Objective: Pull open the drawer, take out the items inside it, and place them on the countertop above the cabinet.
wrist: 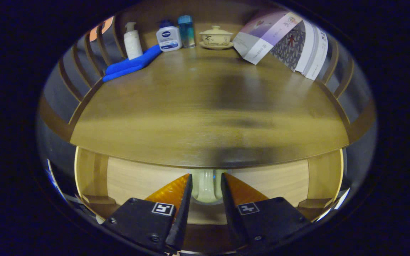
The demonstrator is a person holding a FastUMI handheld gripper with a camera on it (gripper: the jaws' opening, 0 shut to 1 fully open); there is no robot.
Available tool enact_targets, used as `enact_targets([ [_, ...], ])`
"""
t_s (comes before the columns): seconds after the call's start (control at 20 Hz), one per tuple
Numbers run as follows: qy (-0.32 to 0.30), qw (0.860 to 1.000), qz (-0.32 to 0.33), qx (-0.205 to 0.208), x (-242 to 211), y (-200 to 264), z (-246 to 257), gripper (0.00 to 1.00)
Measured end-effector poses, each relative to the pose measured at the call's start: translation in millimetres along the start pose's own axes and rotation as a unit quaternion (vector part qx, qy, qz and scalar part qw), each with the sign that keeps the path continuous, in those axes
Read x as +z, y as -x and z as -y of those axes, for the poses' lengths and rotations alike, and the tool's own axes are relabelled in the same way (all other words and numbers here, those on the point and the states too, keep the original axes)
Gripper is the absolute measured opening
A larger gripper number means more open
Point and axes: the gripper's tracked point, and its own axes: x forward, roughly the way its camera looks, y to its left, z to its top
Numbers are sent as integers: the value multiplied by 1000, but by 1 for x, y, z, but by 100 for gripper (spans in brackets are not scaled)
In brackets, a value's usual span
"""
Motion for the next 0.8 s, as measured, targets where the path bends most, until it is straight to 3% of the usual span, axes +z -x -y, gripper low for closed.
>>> enact_targets([
  [0.4, 21, 999, -22, -10, -7, -13, -1, 24],
  [0.8, 22, 999, -23, 14, -23, 11, -2, 23],
])
